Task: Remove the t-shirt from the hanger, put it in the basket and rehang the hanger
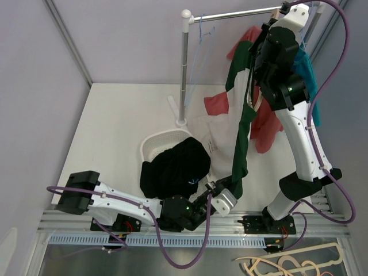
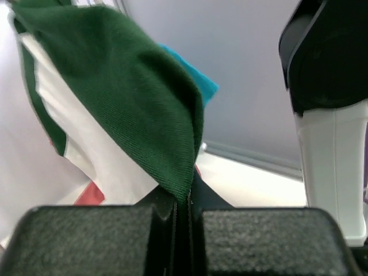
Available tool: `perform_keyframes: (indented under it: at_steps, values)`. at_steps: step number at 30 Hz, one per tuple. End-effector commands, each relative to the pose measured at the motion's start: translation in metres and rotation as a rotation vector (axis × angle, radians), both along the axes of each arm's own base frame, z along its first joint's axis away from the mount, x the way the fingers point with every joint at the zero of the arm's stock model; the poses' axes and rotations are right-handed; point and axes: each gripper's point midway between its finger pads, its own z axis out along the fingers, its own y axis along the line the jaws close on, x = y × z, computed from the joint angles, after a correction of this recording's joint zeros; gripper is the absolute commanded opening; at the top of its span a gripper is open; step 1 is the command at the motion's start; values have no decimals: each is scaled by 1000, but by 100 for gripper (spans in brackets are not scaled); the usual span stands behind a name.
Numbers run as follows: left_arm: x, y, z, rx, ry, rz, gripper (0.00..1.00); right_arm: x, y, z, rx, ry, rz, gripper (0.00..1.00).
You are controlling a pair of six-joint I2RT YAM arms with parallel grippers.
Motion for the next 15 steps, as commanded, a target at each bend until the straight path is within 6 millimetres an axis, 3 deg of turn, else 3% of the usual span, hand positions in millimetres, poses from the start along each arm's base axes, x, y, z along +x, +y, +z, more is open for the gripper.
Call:
perform_keyframes:
  at_steps: [1,4,5,6,8,10,11,12,13,15]
  values:
    - [21,-14,-21,13,78,-41,1,-22,2,44,120,-127,95,0]
    - [55,-19,-25,36,185,-122,1,-49,12,44,113,-90,189,0]
    - [62,-21,-5,-3,206,-132,1,-56,13,43,110,-77,206,0]
    - [72,-21,-3,3,208,-113,1,-70,9,49,122,-84,226,0]
    - [103,-19,2,28,207,-25,1,-82,12,38,112,-31,271,0]
    - [134,-15,31,-10,212,41,1,-97,11,30,108,14,309,0]
    - [144,-19,14,53,250,61,1,-102,17,26,102,34,349,0]
    - [153,-18,13,62,265,77,1,-106,19,22,98,52,367,0]
    - [166,-13,31,29,267,91,1,-110,19,12,82,91,377,0]
    - [174,-9,32,30,291,93,1,-116,24,3,56,120,410,0]
